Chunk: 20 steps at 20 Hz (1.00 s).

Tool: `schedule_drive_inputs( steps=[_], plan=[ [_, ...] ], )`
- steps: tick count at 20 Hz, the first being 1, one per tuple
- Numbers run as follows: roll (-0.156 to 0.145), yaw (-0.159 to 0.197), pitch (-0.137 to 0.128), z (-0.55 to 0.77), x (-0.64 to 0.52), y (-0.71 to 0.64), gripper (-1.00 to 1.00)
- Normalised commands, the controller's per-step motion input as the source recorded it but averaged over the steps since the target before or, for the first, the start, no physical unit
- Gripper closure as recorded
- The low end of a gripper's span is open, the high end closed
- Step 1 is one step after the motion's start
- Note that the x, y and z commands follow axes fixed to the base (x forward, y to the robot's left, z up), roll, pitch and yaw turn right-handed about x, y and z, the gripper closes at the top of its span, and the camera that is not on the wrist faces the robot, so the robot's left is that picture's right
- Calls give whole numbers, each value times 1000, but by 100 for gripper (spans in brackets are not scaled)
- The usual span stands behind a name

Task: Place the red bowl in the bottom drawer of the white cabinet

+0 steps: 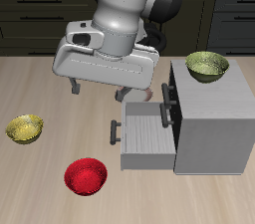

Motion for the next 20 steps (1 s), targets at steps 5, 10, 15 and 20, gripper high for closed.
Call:
schedule_drive_inputs(
  steps=[5,10,15,20],
  plan=[
    [-15,-1,32,-295,27,-207,-100],
    [-11,18,20,-260,5,-165,-100],
    [2,8,-8,-184,0,-67,-100],
    [10,-19,-35,-167,-8,-35,-100]
  ],
)
